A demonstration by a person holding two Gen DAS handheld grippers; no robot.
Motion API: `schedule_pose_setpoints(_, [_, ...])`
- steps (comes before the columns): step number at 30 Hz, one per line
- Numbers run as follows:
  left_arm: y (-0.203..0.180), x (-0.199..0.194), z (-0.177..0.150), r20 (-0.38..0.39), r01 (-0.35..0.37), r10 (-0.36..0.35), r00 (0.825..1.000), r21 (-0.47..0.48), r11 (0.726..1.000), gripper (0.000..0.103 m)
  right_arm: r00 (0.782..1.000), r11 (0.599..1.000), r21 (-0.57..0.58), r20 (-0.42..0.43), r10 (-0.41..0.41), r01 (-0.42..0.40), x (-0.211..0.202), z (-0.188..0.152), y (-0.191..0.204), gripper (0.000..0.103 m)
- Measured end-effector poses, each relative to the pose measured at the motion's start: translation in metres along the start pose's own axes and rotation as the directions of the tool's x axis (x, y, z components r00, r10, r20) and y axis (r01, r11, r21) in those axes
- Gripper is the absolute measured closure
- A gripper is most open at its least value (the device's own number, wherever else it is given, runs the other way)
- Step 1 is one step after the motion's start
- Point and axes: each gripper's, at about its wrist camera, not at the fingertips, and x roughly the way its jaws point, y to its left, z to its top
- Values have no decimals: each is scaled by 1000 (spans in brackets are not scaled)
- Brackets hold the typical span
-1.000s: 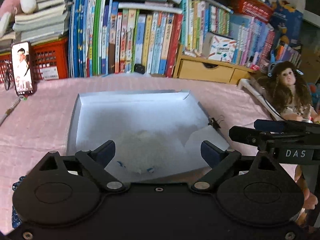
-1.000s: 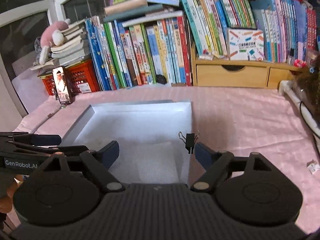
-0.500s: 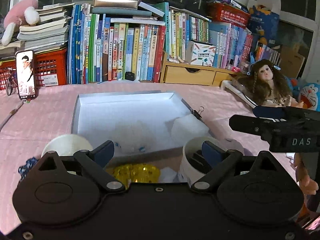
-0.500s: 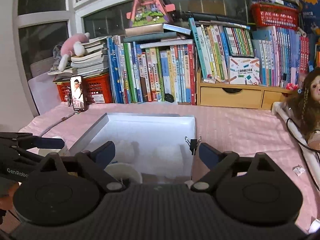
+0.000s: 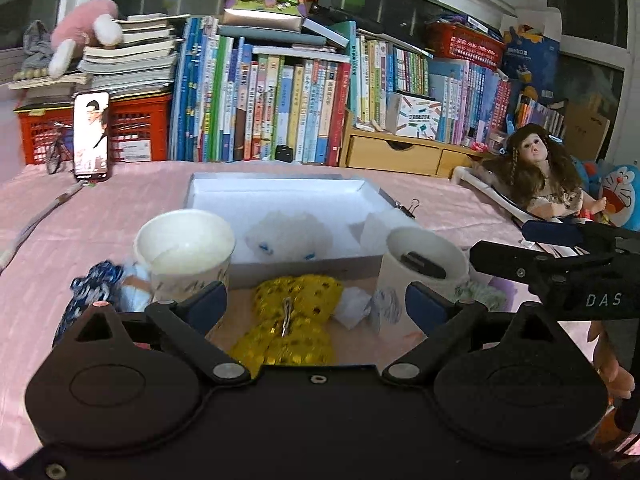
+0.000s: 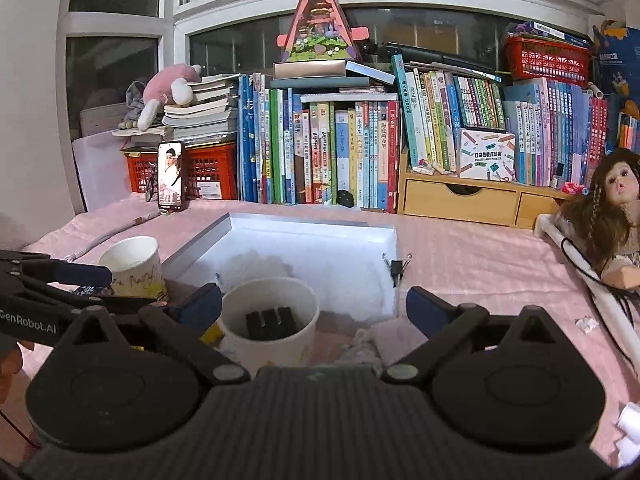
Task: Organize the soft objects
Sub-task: 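Withdraw both tools from the tray toward the yellow bow and green cloth, then grasp the yellow sequined bow with the left tool while the right tool grasps the green patterned cloth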
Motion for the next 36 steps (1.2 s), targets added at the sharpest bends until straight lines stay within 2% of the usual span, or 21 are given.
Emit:
schedule_pose_setpoints(12, [8, -3, -36, 2, -51, 51, 999, -18, 999, 7, 999, 996, -84, 28, -37, 39, -3, -35, 25, 0])
schedule_pose_setpoints(24, [8, 25, -45, 16, -106, 106, 994, 3, 994, 7, 986, 976, -145, 20, -163, 164, 11, -57, 18, 0])
schedule_pose_setpoints(30, [10, 36, -47, 27, -92, 92, 995, -16, 996, 7, 987, 971, -177, 13, -161, 161, 20, -63, 20, 5])
schedule_pose_setpoints(36, [12, 46, -47, 31, -85, 86, 996, -25, 996, 8, 980, 950, -243, 23, -199, 198, 31, -67, 29, 10])
